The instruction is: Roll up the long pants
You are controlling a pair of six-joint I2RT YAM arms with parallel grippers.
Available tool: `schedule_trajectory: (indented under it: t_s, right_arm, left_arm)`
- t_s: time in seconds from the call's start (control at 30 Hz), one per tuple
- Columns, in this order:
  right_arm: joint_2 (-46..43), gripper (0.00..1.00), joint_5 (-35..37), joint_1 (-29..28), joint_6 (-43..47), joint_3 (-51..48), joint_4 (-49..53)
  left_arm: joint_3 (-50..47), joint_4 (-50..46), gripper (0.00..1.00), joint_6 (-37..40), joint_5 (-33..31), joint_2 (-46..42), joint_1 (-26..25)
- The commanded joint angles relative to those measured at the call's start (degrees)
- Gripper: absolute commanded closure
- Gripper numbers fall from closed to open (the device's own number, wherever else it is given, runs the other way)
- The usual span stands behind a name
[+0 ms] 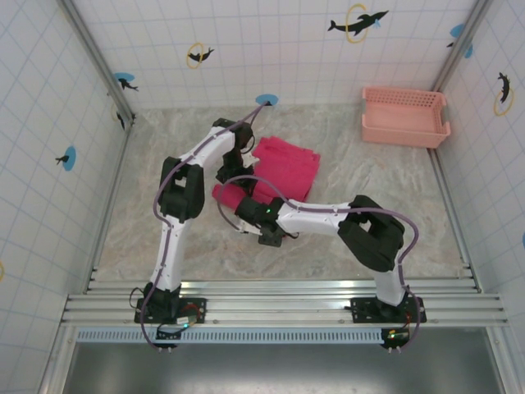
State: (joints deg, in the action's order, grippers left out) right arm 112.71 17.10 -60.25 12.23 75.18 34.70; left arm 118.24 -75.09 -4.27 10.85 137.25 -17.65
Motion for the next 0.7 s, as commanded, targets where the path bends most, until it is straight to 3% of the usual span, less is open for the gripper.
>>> schedule_trajectory:
  t_s: [0.0, 0.13, 0.3, 0.4, 0.5, 0.67]
  right_arm:
    - [6.01, 0.46, 6.03, 0.54, 1.49, 2.59, -1.26]
    - [9.5, 0.56, 5.76, 1.39, 2.83, 5.28, 0.88]
    - [7.58, 0.81, 1.74, 3.34, 4.51, 5.72, 2.65]
    - [5.6, 0.85, -6.19, 4.86, 6.9, 7.15, 6.46]
    - [2.72, 0.87, -20.42, 8.11, 7.27, 8.97, 10.5]
    - [2.45, 0.89, -44.26, 13.87, 6.11, 16.56, 21.15]
  left_arm:
    - [-1.25, -2.73, 0.12, 2.67, -3.11, 2.19, -0.2]
    - [-1.25, -2.7, 0.12, 3.13, -3.25, 2.01, -0.19]
    - [-0.92, -2.78, 0.12, 3.06, -2.75, 1.89, -0.07]
    - [-0.14, -2.96, 0.1, 2.45, -0.33, 0.87, 0.49]
    - [1.04, -2.78, 0.03, 1.74, -1.53, -1.44, 1.02]
    - [1.44, -3.28, 0.03, 1.63, -3.97, -6.79, 2.45]
